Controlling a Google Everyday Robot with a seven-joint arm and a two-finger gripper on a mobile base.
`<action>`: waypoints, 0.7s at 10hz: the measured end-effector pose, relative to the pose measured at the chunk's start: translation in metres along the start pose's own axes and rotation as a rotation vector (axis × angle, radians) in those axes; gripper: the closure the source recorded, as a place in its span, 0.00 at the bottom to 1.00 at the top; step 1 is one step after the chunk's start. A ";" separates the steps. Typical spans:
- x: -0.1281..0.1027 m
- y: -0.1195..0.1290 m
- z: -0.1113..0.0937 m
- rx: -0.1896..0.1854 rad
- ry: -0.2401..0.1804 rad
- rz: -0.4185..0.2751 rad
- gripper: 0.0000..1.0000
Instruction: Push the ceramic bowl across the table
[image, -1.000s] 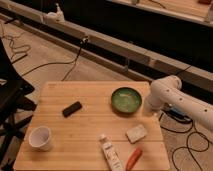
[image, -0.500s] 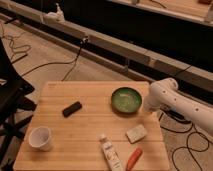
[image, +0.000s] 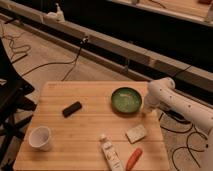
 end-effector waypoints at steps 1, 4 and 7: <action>-0.005 -0.006 0.002 0.003 0.000 -0.012 1.00; -0.029 -0.018 -0.002 0.025 -0.021 -0.058 1.00; -0.056 -0.019 -0.003 0.036 -0.041 -0.112 1.00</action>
